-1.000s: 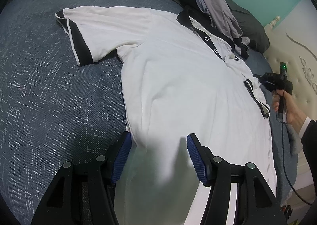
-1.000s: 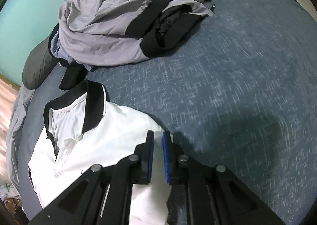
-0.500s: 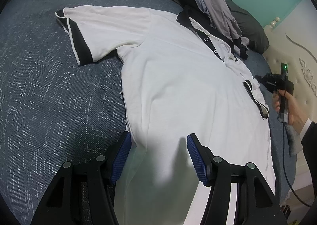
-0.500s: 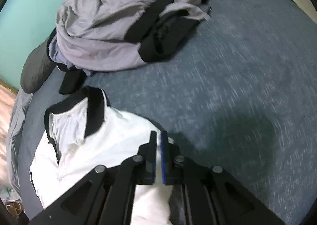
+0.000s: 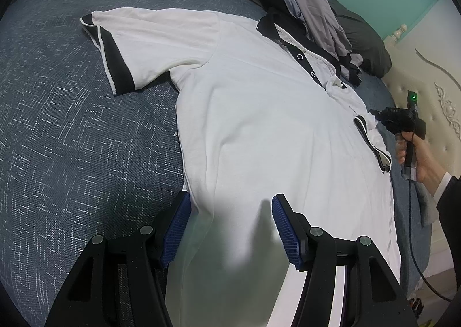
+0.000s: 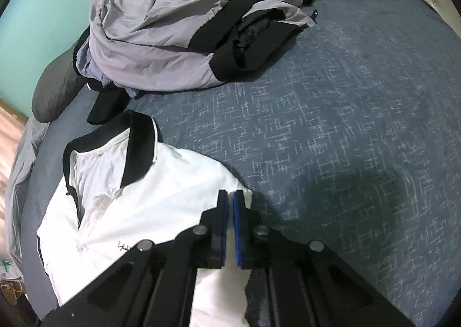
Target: Fold clothes
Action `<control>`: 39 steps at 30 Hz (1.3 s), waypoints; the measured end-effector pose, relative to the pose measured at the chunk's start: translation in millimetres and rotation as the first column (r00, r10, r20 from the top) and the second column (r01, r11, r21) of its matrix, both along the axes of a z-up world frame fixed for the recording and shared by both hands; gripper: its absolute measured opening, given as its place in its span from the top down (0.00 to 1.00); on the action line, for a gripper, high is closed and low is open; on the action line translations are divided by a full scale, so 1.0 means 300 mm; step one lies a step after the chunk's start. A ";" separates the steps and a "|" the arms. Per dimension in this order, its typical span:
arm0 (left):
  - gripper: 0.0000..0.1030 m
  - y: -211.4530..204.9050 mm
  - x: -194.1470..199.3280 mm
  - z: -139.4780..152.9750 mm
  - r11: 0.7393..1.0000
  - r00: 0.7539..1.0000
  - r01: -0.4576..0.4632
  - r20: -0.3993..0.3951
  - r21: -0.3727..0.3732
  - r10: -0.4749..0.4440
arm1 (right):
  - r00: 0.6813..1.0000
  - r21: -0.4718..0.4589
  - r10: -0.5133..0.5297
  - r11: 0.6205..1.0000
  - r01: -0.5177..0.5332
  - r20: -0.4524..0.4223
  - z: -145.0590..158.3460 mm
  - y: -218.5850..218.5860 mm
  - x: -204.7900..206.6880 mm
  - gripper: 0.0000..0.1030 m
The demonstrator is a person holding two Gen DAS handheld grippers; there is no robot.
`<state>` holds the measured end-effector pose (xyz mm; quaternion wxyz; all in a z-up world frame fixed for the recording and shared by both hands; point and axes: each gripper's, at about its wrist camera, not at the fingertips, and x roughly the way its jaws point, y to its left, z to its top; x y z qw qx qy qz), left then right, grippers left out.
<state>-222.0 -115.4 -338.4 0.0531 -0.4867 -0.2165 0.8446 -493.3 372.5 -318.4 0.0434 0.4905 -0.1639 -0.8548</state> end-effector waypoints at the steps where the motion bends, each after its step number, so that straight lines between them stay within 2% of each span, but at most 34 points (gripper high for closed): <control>1: 0.40 0.000 0.000 0.000 1.000 1.000 0.000 0.000 0.000 0.000 | 1.000 0.001 0.000 1.000 0.000 -0.006 0.002 -0.003 -0.002 0.98; 8: 0.40 0.003 -0.003 -0.001 1.000 1.000 0.003 0.000 -0.003 -0.003 | 0.999 0.018 -0.013 1.000 0.014 -0.047 0.028 -0.019 -0.030 0.98; 17: 0.40 0.003 -0.004 -0.003 1.000 1.000 0.004 0.001 -0.003 -0.004 | 0.999 0.136 0.005 0.991 0.001 -0.045 0.038 -0.049 -0.076 0.98; 20: 0.40 0.004 -0.005 -0.002 1.000 1.000 0.005 0.000 -0.006 -0.005 | 0.999 0.129 0.025 0.991 -0.022 -0.022 0.028 -0.054 -0.083 0.98; 24: 0.40 0.004 -0.004 -0.003 1.000 1.000 0.005 0.000 -0.007 -0.005 | 0.998 0.074 0.033 0.997 -0.029 -0.052 0.047 -0.047 -0.087 0.97; 25: 0.40 0.004 -0.004 -0.004 1.000 1.000 0.005 0.000 -0.007 -0.005 | 0.999 0.058 0.041 0.998 -0.039 -0.035 0.043 -0.049 -0.095 0.97; 27: 0.40 0.005 -0.004 -0.004 1.000 1.000 0.006 0.000 -0.009 -0.006 | 0.999 0.097 0.044 0.994 -0.044 0.000 0.039 -0.061 -0.108 0.97; 36: 0.39 0.007 -0.005 -0.003 1.000 1.000 0.005 0.002 -0.005 -0.005 | 0.996 0.040 -0.014 0.999 0.018 -0.091 0.121 -0.028 -0.101 0.96; 39: 0.39 0.006 -0.006 -0.002 1.000 1.000 0.003 0.002 0.001 -0.003 | 0.997 0.011 0.009 1.000 -0.008 -0.076 0.127 -0.033 -0.076 0.95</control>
